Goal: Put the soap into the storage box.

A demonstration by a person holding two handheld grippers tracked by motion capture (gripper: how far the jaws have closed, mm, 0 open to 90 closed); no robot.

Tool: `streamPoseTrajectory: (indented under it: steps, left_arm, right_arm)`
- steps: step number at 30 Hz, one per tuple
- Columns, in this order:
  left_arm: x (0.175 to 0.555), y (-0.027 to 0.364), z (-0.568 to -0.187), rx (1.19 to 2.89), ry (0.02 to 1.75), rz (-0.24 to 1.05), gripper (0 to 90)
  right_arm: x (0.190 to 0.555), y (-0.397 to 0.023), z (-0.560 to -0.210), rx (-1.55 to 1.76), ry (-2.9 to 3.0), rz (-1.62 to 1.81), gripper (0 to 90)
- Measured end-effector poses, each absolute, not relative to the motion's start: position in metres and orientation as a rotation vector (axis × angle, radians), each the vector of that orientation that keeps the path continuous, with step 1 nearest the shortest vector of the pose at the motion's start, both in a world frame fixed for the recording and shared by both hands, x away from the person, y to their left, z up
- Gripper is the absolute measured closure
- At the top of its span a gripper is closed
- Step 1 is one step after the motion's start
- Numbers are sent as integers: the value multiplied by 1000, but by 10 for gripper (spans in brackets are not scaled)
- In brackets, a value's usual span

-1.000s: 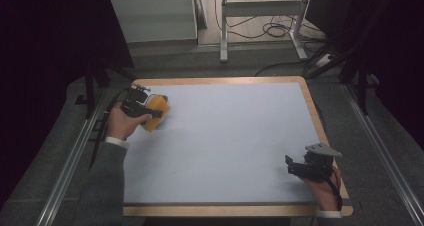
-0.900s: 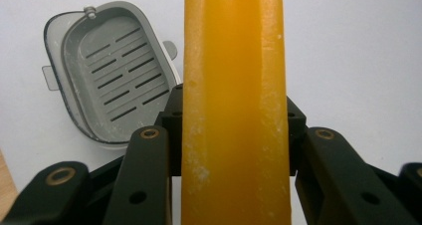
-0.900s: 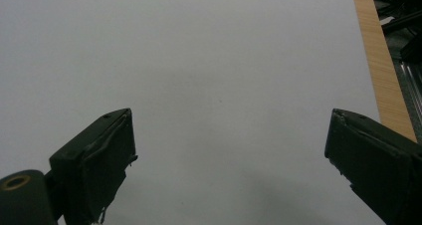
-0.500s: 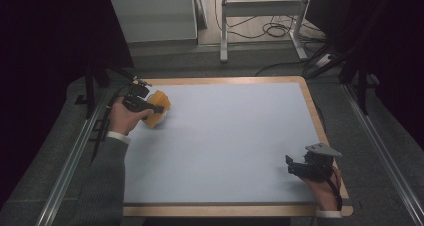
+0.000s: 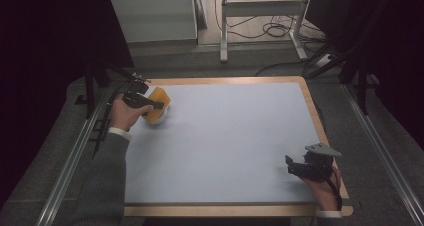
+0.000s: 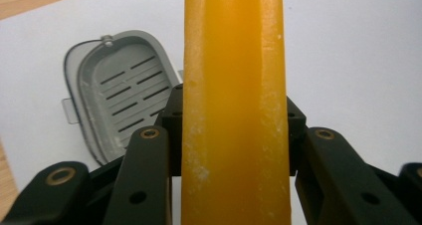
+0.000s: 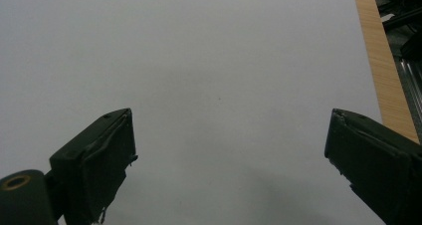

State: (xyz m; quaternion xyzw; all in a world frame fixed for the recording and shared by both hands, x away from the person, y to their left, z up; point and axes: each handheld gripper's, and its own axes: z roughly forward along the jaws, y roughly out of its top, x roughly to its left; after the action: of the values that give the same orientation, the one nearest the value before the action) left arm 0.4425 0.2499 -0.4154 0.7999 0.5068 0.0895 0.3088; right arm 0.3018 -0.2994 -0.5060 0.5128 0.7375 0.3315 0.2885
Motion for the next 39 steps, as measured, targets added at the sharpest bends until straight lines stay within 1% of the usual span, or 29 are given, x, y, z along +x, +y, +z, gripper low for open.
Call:
streamPoseTrajectory:
  steps: [17, 20, 30, 33, 39]
  left_arm:
    - [470, 260, -420, 2078, 1445, 251, 610]
    - [475, 262, -422, 2057, 1452, 228, 610]
    - [486, 259, -430, 2037, 1492, 227, 610]
    - [490, 259, -433, 2021, 1496, 196, 610]
    - [496, 265, -438, 1998, 1542, 212, 610]
  right_arm:
    - [302, -299, -507, 1370, 1970, 884, 59]
    - [302, -300, -507, 1372, 1968, 885, 59]
    - [303, -301, -507, 1374, 1964, 887, 59]
    - [303, -301, -507, 1375, 1964, 885, 59]
    - [302, -301, -507, 1371, 1966, 884, 59]
